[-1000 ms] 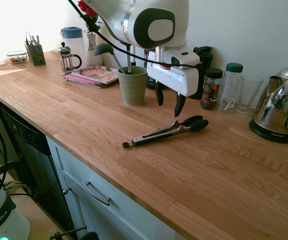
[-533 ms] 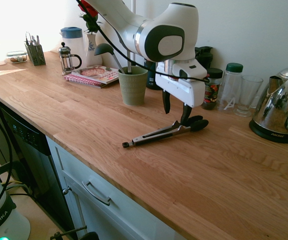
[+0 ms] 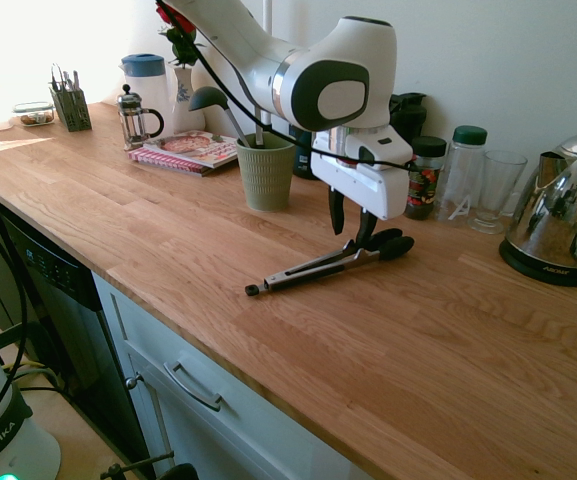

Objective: Put the tongs back in the holder

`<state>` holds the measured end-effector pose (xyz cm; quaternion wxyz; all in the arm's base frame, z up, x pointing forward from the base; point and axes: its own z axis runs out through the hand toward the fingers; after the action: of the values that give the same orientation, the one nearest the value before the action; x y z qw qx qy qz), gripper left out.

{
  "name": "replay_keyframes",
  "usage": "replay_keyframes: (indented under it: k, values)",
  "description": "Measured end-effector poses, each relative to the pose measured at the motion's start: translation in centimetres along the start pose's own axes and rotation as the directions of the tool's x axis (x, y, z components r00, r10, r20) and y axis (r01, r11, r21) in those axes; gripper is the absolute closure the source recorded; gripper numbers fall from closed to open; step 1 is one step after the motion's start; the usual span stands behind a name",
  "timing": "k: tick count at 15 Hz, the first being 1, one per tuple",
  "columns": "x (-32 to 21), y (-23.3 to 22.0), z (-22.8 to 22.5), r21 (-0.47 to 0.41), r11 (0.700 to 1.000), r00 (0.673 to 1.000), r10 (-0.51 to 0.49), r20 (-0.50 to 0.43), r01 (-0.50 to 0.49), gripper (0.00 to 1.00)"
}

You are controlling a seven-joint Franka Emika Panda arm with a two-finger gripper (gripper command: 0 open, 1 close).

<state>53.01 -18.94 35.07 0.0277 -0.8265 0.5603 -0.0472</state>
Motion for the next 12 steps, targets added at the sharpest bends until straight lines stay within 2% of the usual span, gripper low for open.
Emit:
replay_keyframes:
  k: [12]
  values:
    - [0.4, 0.64, 0.51, -0.009, 1.0, 1.0, -0.003, 0.006, 0.003, 1.0]
